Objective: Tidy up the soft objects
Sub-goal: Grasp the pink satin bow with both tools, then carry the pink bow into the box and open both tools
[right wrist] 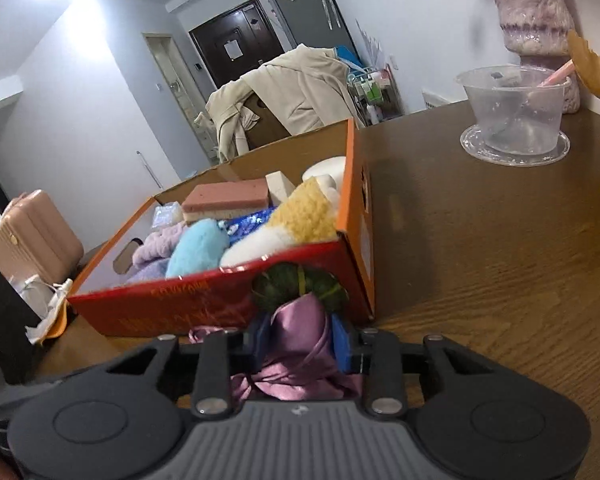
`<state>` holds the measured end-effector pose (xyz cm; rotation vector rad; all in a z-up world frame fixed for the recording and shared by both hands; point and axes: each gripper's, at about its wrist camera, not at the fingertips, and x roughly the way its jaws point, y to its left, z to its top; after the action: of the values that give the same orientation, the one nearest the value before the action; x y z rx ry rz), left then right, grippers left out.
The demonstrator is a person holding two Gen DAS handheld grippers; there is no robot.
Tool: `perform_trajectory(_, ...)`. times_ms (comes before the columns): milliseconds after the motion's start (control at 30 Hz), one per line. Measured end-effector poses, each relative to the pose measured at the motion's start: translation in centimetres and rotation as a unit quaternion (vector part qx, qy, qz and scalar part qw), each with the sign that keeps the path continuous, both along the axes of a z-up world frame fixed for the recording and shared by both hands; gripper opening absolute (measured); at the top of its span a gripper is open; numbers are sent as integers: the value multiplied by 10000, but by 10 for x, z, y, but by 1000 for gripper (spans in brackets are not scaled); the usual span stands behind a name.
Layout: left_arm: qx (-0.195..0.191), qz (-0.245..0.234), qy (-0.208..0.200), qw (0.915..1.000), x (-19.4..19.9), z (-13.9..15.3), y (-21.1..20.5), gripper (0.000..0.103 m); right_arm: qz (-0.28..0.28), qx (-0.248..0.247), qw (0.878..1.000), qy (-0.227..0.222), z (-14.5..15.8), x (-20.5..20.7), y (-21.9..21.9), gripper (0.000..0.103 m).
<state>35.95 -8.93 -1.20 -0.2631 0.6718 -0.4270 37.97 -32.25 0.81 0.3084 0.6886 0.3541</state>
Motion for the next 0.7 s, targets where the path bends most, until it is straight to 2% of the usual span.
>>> perform_trajectory(33,-107,-58,17,9999,1,-2,0,36,3,15,10000,7,-1,1,-1,26)
perform_trajectory(167,-403,-107,104,9991,3,-4,5,27,104,-71,9999,-65,-6,5,-1,23)
perform_trajectory(267,-453,-107,114,9988,3,-4,5,25,147,-94,9998,-101,-10,6,0,23)
perform_trajectory(600,-242,-96,-53,9996,1,-3,-2,24,227,-110,9995,-171,-13,6,-1,22)
perform_trajectory(700,-244,11,-99,9997,-12,2,-3,20,248,-166,9994,-185,-5,-4,3,15)
